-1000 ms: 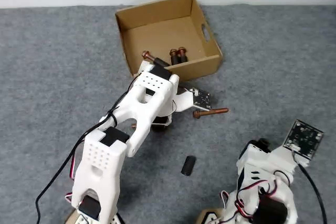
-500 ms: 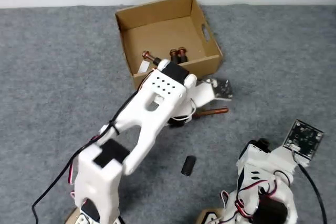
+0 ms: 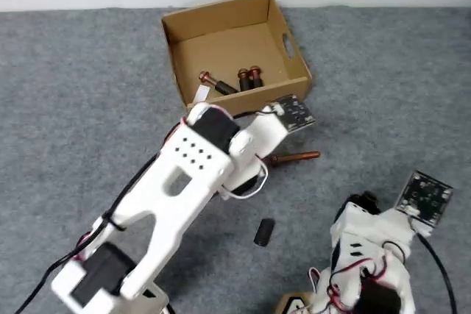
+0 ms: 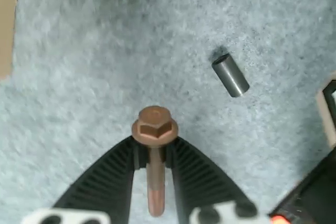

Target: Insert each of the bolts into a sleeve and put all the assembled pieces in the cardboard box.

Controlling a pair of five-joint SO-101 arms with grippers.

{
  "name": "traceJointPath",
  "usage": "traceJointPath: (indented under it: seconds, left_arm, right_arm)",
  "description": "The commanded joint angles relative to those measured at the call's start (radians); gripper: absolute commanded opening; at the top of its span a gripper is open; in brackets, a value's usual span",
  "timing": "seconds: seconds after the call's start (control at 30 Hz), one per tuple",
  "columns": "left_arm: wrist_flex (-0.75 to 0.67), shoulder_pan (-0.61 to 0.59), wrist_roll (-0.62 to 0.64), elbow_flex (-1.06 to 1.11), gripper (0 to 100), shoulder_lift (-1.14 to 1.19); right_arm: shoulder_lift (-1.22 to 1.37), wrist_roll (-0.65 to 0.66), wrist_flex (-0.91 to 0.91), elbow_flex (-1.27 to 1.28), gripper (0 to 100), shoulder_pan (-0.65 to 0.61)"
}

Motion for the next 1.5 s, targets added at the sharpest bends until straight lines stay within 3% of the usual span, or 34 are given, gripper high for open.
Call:
traceJointPath:
  seconds: [0.0,0.67,1.0,1.2,1.47]
  left_arm:
    - [-0.063,0.002,0.133,0.056,1,-0.118]
    - [-0.624,0.002,0.546,0.763,0,-0.772]
    - [-0.755,-0.133,0.534,1.017,0,-1.178]
    - [-0.884,-0.132,0.463,1.127,0,-1.444]
    - [-0.885,-0.117,0.499,1.171,1,-1.653]
  right_arm:
    - [-0.004,0.011,-0.007,-0.012,0.8,-0.074]
    - [-0.002,0.014,-0.010,-0.017,0.8,-0.377]
    - [-0.001,0.011,-0.012,-0.025,0.8,-0.547]
    - [0.007,0.014,-0.033,-0.021,0.9,-0.742]
    - [0.010,0.017,-0.054,-0.014,0.9,-0.897]
